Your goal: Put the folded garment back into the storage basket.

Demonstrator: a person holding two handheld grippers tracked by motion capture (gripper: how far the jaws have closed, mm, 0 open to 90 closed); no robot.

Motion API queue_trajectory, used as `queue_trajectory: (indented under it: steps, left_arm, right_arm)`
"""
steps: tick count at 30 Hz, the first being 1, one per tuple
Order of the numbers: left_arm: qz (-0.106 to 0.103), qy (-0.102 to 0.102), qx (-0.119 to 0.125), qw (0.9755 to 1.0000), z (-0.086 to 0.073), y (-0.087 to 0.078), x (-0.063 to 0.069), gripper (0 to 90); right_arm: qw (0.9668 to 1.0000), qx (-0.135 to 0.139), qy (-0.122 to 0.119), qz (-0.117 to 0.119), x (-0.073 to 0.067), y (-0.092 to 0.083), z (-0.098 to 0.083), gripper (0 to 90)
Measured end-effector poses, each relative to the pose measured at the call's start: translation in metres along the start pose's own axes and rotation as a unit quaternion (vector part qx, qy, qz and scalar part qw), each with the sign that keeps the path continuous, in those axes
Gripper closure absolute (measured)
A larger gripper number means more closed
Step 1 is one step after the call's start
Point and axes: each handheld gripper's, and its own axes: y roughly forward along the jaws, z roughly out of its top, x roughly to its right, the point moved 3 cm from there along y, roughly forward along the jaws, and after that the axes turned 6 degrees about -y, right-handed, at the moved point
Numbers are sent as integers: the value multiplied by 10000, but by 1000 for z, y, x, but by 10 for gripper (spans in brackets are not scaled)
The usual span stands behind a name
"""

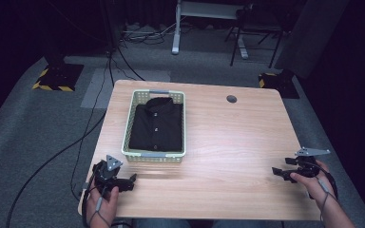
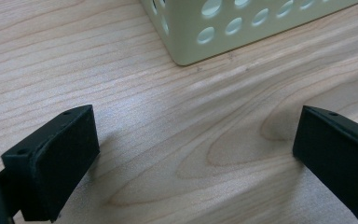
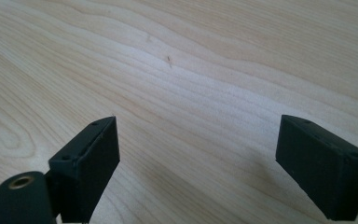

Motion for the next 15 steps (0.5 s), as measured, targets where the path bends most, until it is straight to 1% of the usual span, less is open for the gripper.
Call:
queue_trajectory:
  steps: [2, 4, 5, 6, 7, 8, 9, 10, 15]
  left_arm:
    - [-3, 0, 1, 10000, 0, 0, 0, 3]
    - [-3, -1, 1, 10000, 0, 0, 0, 3]
    - [-4, 2, 3, 10000, 0, 0, 0, 3]
    - [-5, 2, 1, 10000, 0, 0, 0, 3]
    - [-3, 0, 0, 10000, 0, 0, 0, 3]
    - [-3, 0, 0, 10000, 0, 0, 0, 3]
    - [-3, 0, 1, 10000, 0, 0, 0, 3]
    - [-4, -1, 1, 10000, 0, 0, 0, 3]
    - [-6, 0, 0, 10000, 0, 0, 0, 3]
  right_arm:
    - [10000, 21, 76, 15, 0, 2, -6, 132]
    - [10000, 7, 75, 2, 0, 4, -9, 130]
    - [10000, 45, 52, -17, 0, 5, -11, 119]
    - [9999, 106, 8, -69, 0, 5, -12, 119]
    - [9997, 142, -126, -184, -2, 6, -15, 111]
    - [9997, 142, -126, -184, -2, 6, -15, 111]
    - [9992, 190, -236, -248, -4, 7, -16, 97]
    - [9978, 383, -371, -402, -6, 10, -20, 53]
    - [9977, 383, -381, -406, -7, 10, -21, 44]
